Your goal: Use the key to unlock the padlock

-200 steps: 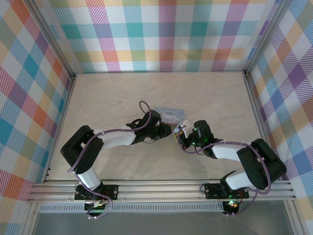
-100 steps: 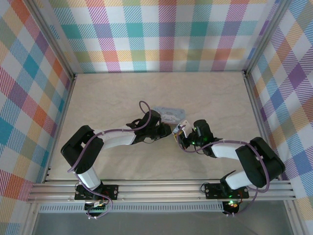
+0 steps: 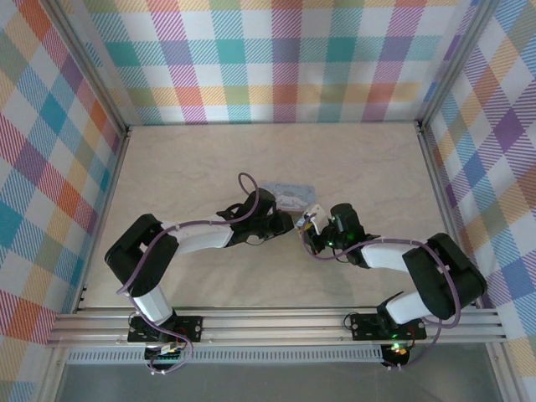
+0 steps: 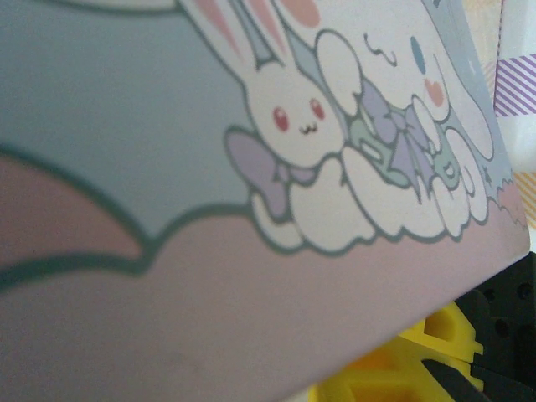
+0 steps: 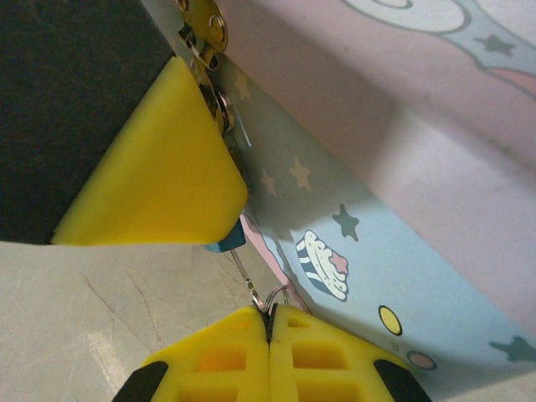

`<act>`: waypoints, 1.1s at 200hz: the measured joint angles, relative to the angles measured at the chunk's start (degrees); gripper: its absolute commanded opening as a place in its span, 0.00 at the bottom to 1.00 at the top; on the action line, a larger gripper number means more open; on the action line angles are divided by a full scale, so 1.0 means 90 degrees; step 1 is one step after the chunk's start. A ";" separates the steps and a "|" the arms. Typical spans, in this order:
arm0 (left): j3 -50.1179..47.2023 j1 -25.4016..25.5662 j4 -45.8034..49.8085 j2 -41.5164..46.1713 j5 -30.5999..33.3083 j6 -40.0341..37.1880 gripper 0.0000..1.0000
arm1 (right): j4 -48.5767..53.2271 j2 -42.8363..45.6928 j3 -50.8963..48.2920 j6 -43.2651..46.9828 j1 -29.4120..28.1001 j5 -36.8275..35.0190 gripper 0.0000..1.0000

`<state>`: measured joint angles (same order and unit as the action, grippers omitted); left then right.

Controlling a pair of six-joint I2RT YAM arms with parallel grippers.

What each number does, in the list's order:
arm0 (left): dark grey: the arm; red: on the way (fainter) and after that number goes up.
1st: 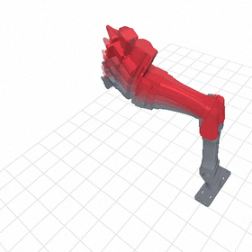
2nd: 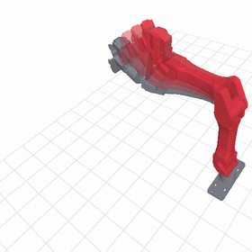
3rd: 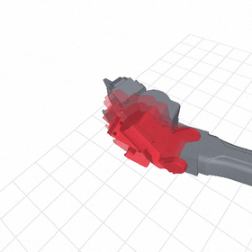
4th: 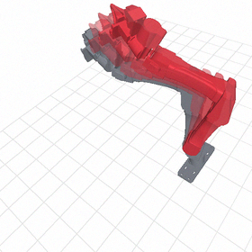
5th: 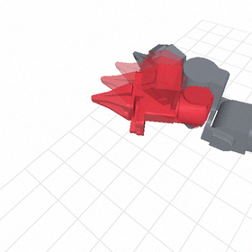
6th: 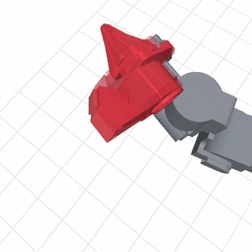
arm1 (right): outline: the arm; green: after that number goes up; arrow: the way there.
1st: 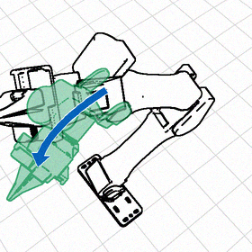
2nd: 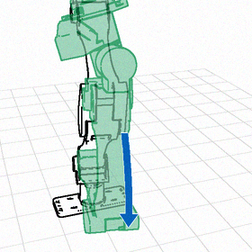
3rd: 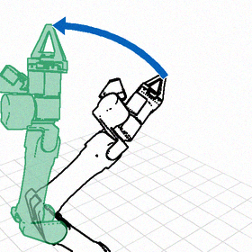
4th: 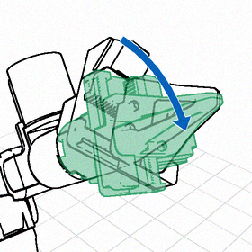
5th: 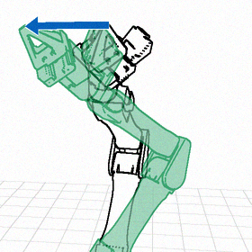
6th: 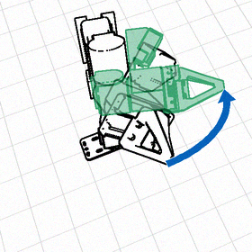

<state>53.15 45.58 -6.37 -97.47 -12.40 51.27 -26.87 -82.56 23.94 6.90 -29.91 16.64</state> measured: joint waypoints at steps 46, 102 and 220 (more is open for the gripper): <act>0.0000 0.0000 0.0000 -0.0034 0.0005 0.0019 0.21 | -0.0002 -0.0049 0.0007 -0.0010 0.0017 0.0087 0.00; 0.0002 0.0000 -0.0170 -0.0058 0.0005 0.0024 0.21 | 0.0000 -0.0051 0.0107 -0.0024 0.0027 0.0155 0.00; 0.0005 0.0002 -0.0223 -0.0092 0.0005 0.0044 0.21 | -0.0151 -0.0180 0.0163 -0.0374 0.0032 0.0287 0.00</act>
<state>53.19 45.60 -8.38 -98.30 -12.36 51.66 -28.23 -84.18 25.41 3.53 -29.63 19.22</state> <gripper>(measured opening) 0.233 0.051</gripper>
